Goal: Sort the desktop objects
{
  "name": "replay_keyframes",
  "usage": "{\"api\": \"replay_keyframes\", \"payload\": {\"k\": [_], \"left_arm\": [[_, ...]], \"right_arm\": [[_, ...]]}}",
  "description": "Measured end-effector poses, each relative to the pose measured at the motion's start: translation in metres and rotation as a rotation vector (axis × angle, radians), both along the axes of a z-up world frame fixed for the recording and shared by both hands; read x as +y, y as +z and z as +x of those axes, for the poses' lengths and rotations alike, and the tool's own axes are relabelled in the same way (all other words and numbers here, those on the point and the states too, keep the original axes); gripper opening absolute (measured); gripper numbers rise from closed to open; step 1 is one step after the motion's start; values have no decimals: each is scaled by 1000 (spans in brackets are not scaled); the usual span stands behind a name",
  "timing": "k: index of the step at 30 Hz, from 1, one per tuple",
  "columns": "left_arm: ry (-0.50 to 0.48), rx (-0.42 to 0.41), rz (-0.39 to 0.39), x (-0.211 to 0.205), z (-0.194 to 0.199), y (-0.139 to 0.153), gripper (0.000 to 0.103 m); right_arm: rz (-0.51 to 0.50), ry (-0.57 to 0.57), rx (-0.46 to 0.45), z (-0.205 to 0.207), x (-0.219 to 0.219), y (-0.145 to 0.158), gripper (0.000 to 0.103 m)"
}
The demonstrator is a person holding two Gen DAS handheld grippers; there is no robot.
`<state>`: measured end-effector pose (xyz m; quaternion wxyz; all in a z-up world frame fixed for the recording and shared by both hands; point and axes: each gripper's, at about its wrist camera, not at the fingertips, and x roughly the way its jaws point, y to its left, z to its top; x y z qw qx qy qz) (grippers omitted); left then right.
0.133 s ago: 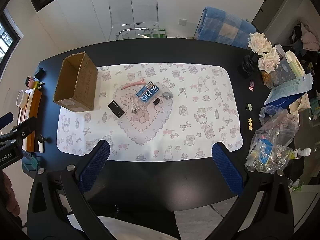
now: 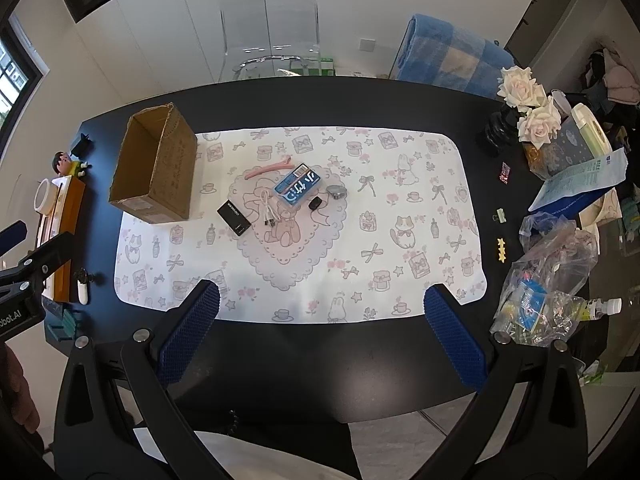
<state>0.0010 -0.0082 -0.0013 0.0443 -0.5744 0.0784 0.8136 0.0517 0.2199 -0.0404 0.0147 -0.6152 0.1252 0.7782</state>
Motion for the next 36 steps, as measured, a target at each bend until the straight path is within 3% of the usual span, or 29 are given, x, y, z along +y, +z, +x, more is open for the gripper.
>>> {"api": "replay_keyframes", "payload": {"k": [4,15,36], "left_arm": [[-3,-35,-57,7,-7,1,103],[30,-28,-20,-11,-3,3,103],[-14,-91,-17,7,-6,-22,103]], "right_arm": [[6,-5,0,0,-4,1,103],[13,26,30,-2,-9,10,103],[5,30,6,-5,-7,-6,103]]}}
